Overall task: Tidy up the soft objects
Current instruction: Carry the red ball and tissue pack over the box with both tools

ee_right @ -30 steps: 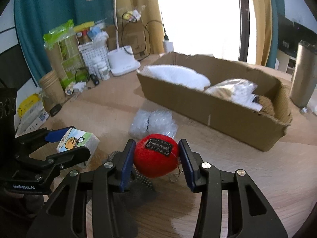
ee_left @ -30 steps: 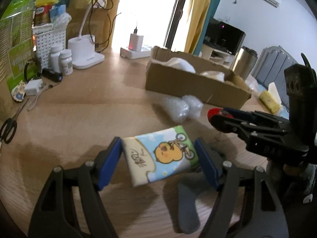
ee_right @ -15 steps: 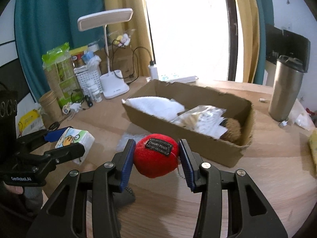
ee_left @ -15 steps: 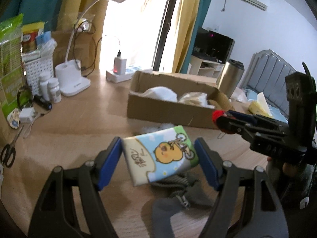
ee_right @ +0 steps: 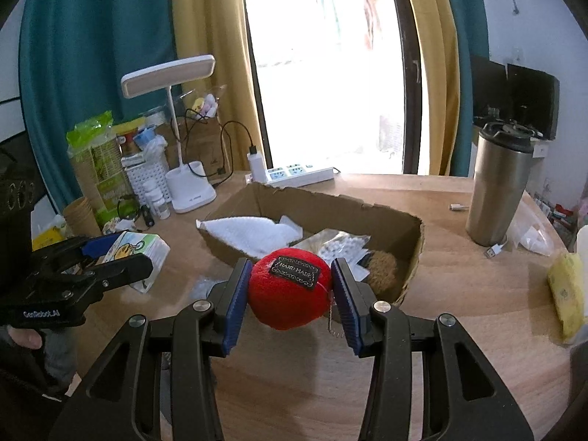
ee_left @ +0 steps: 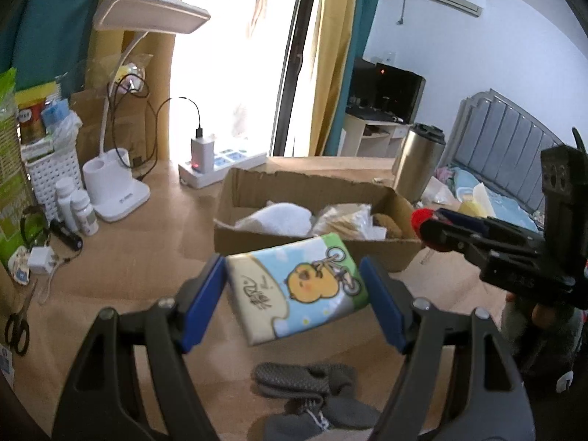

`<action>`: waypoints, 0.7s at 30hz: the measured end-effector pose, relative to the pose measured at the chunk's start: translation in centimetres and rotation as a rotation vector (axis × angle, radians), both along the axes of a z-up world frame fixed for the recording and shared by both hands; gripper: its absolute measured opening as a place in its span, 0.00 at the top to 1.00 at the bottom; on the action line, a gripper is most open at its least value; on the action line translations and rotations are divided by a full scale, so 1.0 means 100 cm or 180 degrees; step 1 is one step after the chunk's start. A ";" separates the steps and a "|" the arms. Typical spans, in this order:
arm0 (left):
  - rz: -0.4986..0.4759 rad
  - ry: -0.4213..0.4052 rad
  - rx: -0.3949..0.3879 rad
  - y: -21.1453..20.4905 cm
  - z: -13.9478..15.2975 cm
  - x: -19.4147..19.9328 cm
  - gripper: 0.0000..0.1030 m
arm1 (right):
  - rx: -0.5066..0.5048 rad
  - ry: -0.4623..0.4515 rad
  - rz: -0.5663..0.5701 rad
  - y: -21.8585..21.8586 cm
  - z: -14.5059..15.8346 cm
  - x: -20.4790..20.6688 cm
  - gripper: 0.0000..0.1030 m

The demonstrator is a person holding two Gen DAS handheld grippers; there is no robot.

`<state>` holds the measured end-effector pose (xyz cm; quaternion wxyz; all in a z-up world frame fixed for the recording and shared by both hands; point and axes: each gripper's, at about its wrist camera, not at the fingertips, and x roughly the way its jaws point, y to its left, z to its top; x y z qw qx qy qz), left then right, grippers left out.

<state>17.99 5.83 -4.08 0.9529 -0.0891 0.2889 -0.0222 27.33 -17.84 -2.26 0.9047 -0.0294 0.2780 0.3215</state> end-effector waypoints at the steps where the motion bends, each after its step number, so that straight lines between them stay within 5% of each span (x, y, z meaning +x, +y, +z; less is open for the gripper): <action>1: 0.0002 -0.0003 0.0007 0.000 0.001 0.003 0.27 | 0.0009 -0.0003 -0.0002 -0.001 0.000 0.002 0.54; 21: 0.0010 -0.0084 0.0113 0.018 0.013 0.059 0.27 | 0.0134 0.0021 0.0153 0.017 -0.001 0.041 0.54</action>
